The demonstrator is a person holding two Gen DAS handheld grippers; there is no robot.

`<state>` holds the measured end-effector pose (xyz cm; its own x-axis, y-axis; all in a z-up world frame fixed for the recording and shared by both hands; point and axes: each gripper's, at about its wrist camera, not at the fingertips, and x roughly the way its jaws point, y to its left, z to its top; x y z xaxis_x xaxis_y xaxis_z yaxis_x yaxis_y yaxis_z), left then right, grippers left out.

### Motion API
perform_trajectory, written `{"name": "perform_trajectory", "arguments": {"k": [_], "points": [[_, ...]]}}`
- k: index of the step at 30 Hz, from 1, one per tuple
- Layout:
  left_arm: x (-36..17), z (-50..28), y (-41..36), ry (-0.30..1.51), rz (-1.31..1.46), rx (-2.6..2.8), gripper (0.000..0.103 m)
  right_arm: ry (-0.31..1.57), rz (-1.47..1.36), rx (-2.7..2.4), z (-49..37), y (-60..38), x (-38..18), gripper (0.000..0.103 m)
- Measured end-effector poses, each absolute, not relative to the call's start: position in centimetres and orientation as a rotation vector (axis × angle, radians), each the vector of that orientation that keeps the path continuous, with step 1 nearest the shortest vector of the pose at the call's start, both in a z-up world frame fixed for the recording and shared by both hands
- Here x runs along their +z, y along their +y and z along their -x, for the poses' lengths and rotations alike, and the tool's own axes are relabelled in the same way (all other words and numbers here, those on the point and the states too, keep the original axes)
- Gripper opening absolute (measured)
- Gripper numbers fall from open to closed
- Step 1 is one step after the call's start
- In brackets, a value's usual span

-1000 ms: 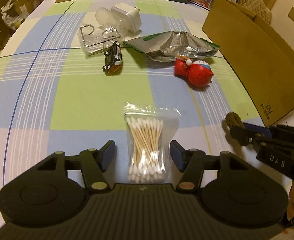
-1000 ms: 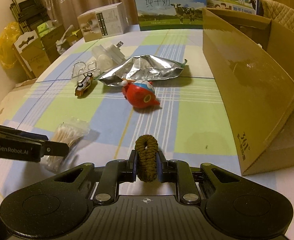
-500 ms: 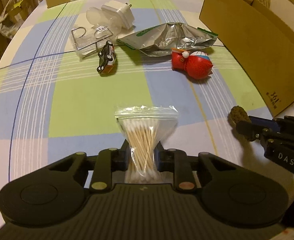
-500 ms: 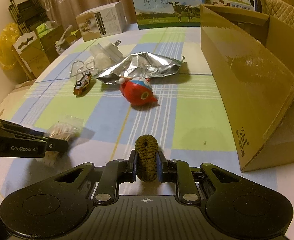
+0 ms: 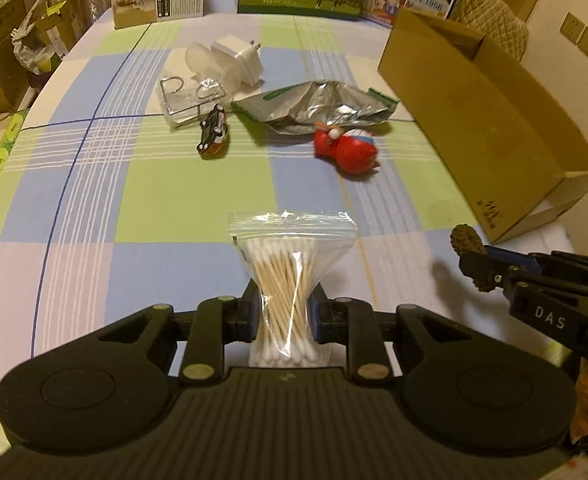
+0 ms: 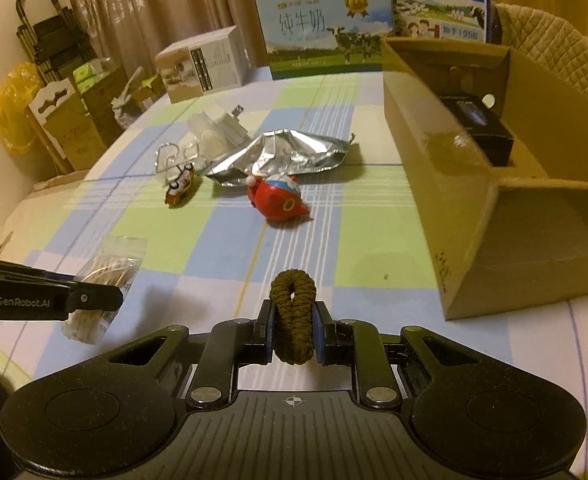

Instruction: Organize objects

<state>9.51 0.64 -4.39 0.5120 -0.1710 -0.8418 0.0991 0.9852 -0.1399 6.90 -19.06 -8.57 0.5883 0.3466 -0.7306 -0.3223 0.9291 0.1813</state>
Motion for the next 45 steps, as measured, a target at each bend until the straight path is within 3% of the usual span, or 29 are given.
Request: {"name": "perform_trajectory", "arguments": {"k": [19, 45], "points": [[1.2, -6.0, -4.0, 0.922, 0.068, -0.245, 0.019, 0.777, -0.058, 0.347, -3.9, -22.4, -3.5, 0.015], [3.2, -6.4, -9.2, 0.889, 0.044, -0.331, 0.019, 0.73, -0.081, 0.267, -3.7, -27.6, -1.4, 0.015]]}}
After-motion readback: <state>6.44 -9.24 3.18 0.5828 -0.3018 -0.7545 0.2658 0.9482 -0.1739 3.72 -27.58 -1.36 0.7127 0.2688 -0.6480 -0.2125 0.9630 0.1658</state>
